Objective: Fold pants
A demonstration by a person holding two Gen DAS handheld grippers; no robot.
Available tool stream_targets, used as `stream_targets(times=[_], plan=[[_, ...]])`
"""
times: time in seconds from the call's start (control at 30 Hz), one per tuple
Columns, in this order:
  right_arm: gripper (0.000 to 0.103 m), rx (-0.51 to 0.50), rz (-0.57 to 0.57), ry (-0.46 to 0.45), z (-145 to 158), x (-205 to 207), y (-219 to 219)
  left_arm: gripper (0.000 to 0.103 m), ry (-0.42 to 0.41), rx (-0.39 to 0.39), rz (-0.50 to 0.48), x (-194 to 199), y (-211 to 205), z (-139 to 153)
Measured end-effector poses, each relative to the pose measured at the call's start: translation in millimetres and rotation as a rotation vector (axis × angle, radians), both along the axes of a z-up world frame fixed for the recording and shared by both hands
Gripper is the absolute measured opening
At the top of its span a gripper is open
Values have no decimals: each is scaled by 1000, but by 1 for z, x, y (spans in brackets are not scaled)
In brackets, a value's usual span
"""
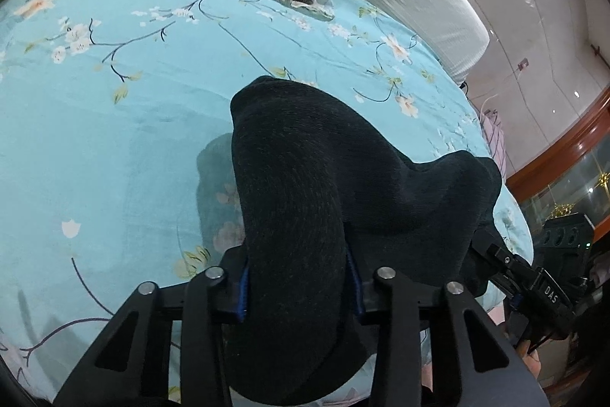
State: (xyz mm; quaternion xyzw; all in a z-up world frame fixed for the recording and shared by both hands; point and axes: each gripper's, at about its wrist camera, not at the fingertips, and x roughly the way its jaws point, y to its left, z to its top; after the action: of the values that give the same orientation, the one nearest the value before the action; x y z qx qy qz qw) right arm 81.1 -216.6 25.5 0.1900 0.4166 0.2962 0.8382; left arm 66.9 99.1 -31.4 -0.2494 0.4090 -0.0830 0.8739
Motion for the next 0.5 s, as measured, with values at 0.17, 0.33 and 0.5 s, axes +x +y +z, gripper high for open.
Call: stream_targets(times=[0.17, 0.33, 0.5], plan=[[50, -3, 13, -22, 11, -5, 4, 34, -25, -7, 7, -8, 3, 10], [49, 12, 32, -27, 18, -8, 12, 34, -56, 20, 27, -19, 9, 22], [49, 33, 53, -30, 22, -10, 21, 34, -84, 21, 52, -32, 19, 35]])
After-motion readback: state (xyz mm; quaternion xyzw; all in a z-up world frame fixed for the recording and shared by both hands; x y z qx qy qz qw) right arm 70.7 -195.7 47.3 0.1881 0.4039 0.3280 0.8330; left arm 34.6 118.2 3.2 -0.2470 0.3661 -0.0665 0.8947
